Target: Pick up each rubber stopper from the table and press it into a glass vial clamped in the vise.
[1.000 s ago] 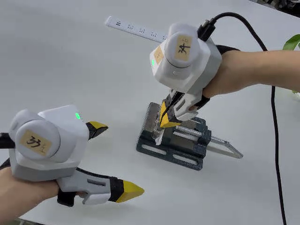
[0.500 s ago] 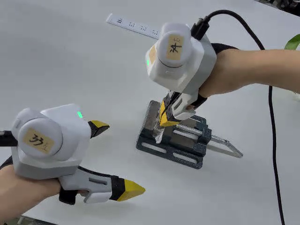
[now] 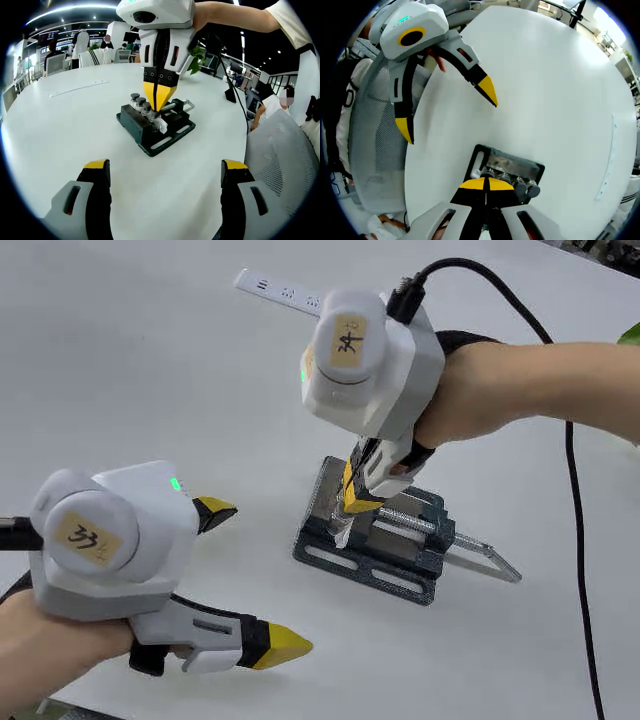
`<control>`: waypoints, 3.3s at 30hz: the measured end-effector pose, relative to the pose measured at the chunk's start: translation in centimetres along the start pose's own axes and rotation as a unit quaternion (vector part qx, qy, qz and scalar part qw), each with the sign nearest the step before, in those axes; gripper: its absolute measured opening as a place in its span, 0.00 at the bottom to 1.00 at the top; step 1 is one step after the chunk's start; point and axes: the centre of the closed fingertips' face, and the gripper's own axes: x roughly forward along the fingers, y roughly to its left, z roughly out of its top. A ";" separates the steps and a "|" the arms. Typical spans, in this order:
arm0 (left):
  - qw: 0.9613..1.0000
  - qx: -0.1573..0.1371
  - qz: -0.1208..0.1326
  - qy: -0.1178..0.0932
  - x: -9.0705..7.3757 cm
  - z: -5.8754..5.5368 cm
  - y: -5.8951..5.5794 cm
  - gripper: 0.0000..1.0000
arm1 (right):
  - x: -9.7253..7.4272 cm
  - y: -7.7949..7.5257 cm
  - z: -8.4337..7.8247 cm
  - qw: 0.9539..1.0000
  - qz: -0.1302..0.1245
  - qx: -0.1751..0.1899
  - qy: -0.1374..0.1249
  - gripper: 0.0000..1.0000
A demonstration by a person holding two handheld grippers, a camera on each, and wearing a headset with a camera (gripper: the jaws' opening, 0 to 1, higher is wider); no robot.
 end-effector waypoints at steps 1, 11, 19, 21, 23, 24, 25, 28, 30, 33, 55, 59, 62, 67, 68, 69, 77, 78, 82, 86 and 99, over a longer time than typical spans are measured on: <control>1.000 -0.001 0.000 -0.001 0.0 0.0 0.0 0.91 | 0.0 0.0 0.0 1.000 0.000 0.000 0.002 0.00; 1.000 -0.004 0.000 -0.003 0.0 0.0 -0.1 0.91 | 0.1 -0.1 0.1 1.000 0.002 0.011 0.019 0.00; 1.000 -0.005 0.001 -0.008 0.0 0.3 0.1 0.91 | 0.2 -0.1 0.1 0.999 0.000 0.013 0.040 0.00; 1.000 -0.004 0.003 -0.006 0.0 0.2 0.2 0.91 | 0.2 0.0 0.0 0.999 -0.001 0.006 0.043 0.00; 1.000 -0.002 0.007 -0.007 -0.2 0.2 0.4 0.90 | 0.1 0.0 -0.1 0.999 -0.006 0.012 0.036 0.00; 1.000 -0.010 0.005 -0.010 -0.2 0.3 0.3 0.91 | 0.1 -0.1 -0.1 1.000 -0.008 0.018 0.025 0.00; 1.000 -0.010 0.006 -0.010 -0.2 0.2 0.4 0.90 | 0.1 -0.2 -0.2 0.999 -0.008 0.025 0.018 0.00; 1.000 -0.005 0.007 -0.005 -0.2 0.1 0.3 0.90 | 0.2 -0.1 -0.1 1.000 -0.020 0.017 0.014 0.00; 1.000 -0.006 0.006 -0.008 -0.1 0.3 0.2 0.90 | 0.2 -0.1 -0.1 0.999 -0.024 0.017 0.015 0.00; 1.000 0.000 0.005 -0.007 -0.1 0.6 0.0 0.90 | 0.2 -0.1 -0.1 1.000 -0.023 0.014 0.016 0.00; 1.000 0.030 0.006 -0.005 -0.9 1.9 0.7 0.91 | -0.1 -0.1 -0.3 0.999 -0.050 0.017 -0.003 0.00; 0.999 0.031 0.007 -0.004 -1.0 1.9 0.9 0.91 | -0.3 -0.2 -0.3 0.998 -0.052 0.027 -0.022 0.00; 0.999 0.030 0.010 -0.006 -1.1 2.1 1.1 0.91 | -0.3 -0.8 -0.9 0.997 -0.069 0.025 -0.016 0.00; 1.000 0.027 0.012 -0.008 -1.3 2.2 1.4 0.91 | -1.4 0.1 -0.6 0.989 -0.055 0.088 -0.104 0.09; 1.000 0.026 0.012 -0.008 -1.3 2.2 1.5 0.91 | -1.6 0.2 -0.8 0.987 -0.056 0.101 -0.115 0.10; 1.000 0.026 0.012 -0.008 -1.3 2.2 1.6 0.92 | -1.8 0.4 -1.0 0.984 -0.060 0.106 -0.133 0.11; 1.000 0.017 0.011 -0.015 -1.3 2.6 1.4 0.95 | -2.6 1.3 -2.8 0.941 -0.088 0.193 -0.262 0.23; 1.000 0.017 0.011 -0.016 -1.3 2.6 1.5 0.95 | -2.7 1.4 -3.0 0.933 -0.092 0.211 -0.276 0.24; 1.000 0.019 0.012 -0.019 -1.3 2.8 1.8 0.96 | -2.8 2.8 -4.3 0.921 -0.118 0.217 -0.301 0.33; 0.999 0.021 0.012 -0.022 -1.4 3.0 1.7 0.97 | -2.4 3.3 -6.0 0.905 -0.143 0.246 -0.316 0.44; 0.999 0.031 0.011 -0.011 -2.2 2.8 2.1 0.99 | -1.3 6.5 -9.3 0.853 -0.190 0.331 -0.356 0.79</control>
